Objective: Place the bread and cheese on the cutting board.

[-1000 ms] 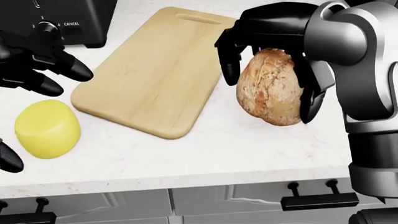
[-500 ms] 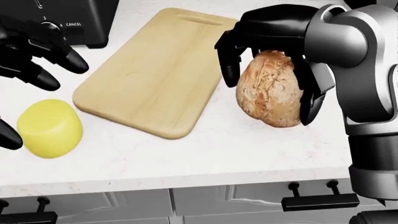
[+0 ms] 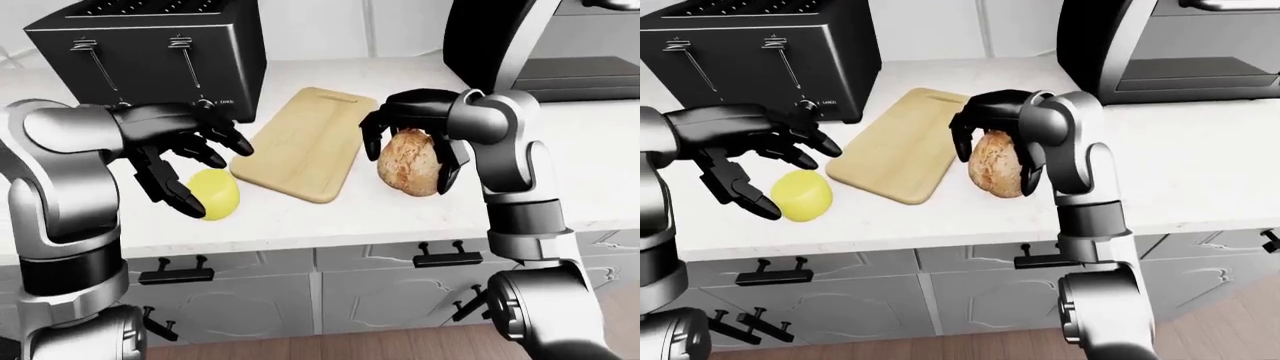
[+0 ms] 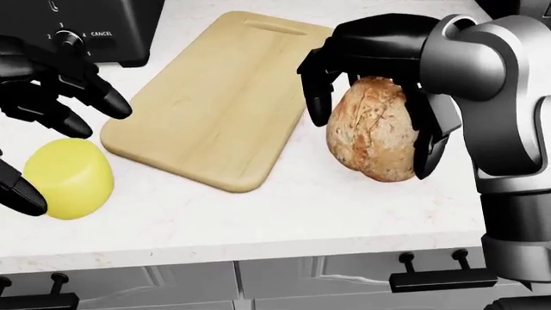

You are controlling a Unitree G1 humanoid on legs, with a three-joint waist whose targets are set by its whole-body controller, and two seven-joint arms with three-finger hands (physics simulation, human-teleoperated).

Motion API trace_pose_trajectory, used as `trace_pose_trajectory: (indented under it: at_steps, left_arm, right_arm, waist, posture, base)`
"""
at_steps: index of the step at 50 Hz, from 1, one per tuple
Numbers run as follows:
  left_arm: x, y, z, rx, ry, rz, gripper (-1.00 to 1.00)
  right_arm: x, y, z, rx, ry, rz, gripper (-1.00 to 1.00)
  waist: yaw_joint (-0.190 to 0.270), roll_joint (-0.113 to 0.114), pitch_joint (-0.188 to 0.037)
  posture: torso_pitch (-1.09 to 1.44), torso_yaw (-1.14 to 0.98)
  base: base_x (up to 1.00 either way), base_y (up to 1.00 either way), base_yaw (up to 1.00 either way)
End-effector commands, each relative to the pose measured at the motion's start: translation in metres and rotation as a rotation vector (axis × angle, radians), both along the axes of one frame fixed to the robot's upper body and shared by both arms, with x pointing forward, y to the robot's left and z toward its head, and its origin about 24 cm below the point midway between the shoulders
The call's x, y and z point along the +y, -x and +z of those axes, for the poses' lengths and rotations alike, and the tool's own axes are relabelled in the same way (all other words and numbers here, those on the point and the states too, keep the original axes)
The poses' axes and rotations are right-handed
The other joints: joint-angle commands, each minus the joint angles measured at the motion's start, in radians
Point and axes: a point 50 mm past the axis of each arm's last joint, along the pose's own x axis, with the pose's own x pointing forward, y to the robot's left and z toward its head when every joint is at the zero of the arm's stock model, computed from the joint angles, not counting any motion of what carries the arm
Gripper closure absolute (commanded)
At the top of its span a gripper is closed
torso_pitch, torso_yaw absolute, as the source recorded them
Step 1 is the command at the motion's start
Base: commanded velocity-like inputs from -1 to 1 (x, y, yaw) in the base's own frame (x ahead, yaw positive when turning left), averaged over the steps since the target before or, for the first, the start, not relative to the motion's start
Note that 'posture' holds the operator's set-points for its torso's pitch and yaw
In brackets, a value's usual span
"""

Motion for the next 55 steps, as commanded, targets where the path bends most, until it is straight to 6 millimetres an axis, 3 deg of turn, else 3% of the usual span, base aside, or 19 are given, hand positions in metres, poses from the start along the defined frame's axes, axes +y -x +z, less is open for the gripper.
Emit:
trace_pose_trajectory:
  at_steps: [1,22,33,55]
  left_arm:
    - [0.001,0.005,0.017,-0.081,-0.011,0.007,-0.37]
    - [0.003,0.005,0.013,-0.092,-0.038,0.006,-0.36]
    - [0.002,0.001,0.011,-0.094,-0.040,0.010,-0.51]
    - [-0.001,-0.004,0.005,-0.082,-0.047,0.000,-0.44]
  right_arm:
    - [0.001,0.005,0.021,-0.086,-0.018,0.011,1.00]
    - [0.002,0.005,0.019,-0.084,-0.018,0.014,1.00]
    - [0.001,0.005,0.017,-0.079,-0.017,0.013,1.00]
    - [-0.001,0.005,0.016,-0.076,-0.021,0.011,1.00]
  waist:
    - [0.000,0.003,-0.031]
    - [0.001,0.004,-0.031]
    - [0.001,0.004,-0.032]
    - [0.001,0.003,-0.033]
  posture:
    - [0.00,0.00]
    - [0.00,0.00]
    - [0.00,0.00]
    - [0.00,0.00]
  base:
    - [0.00,0.00,0.00]
    - [0.00,0.00,0.00]
    - [0.00,0.00,0.00]
    - [0.00,0.00,0.00]
